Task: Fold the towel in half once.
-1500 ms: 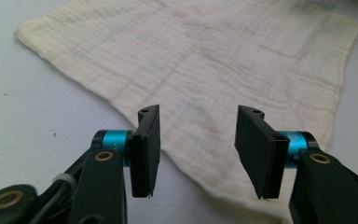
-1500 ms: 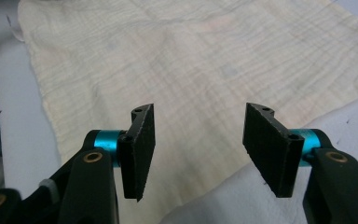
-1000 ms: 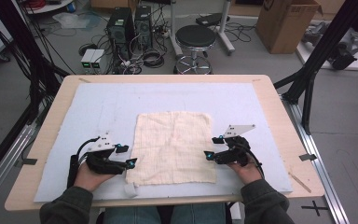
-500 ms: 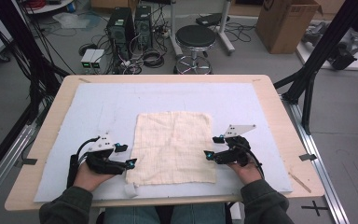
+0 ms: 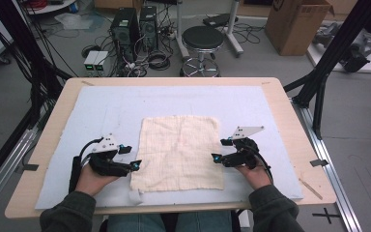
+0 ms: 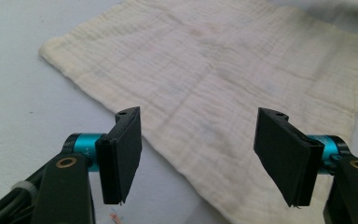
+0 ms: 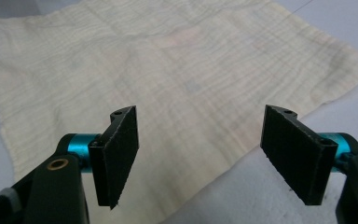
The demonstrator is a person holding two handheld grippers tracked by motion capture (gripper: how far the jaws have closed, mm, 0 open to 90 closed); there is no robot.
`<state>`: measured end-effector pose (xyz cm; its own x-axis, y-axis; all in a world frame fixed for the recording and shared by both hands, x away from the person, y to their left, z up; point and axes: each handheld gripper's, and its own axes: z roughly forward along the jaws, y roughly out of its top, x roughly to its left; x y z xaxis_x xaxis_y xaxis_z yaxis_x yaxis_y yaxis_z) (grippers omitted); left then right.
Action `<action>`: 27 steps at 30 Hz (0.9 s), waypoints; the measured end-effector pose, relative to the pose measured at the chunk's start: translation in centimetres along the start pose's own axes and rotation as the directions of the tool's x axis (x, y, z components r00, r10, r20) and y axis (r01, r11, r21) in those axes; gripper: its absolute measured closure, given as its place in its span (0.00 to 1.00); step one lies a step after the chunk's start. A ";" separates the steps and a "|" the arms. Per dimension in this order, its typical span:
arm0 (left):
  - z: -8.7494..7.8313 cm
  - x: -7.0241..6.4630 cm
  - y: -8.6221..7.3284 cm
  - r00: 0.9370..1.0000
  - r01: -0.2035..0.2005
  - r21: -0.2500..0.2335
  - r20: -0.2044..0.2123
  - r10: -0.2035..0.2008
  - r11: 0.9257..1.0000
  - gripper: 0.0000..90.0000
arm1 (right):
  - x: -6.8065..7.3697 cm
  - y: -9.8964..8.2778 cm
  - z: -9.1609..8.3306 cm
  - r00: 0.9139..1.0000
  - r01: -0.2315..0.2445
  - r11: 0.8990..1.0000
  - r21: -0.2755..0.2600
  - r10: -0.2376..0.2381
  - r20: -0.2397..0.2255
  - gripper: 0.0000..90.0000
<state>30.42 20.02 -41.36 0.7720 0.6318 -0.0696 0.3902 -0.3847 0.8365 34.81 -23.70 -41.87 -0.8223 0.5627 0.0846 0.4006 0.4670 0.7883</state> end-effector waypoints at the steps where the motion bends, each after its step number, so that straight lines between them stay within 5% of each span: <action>1: 0.0 0.1 0.1 1.000 0.000 -0.003 -0.004 0.000 1.000 0.37 | -0.2 0.1 0.0 1.000 -0.002 1.000 0.002 0.002 0.002 0.30; 16: 1.3 3.5 3.6 0.999 0.045 0.003 -0.007 -0.045 0.999 0.42 | -4.3 3.7 0.4 0.999 -0.026 1.000 0.001 0.026 0.038 0.31; 27: 2.7 6.5 6.7 0.992 0.098 -0.020 -0.079 -0.100 0.995 0.44 | -7.2 7.1 1.1 0.997 -0.026 1.000 0.005 0.026 0.074 0.39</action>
<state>39.39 19.70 -37.63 0.6873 0.7181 -0.1095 0.4539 -0.3069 0.8365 44.04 -23.65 -37.55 -0.7793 0.6239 0.0595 0.4241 0.4551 0.7830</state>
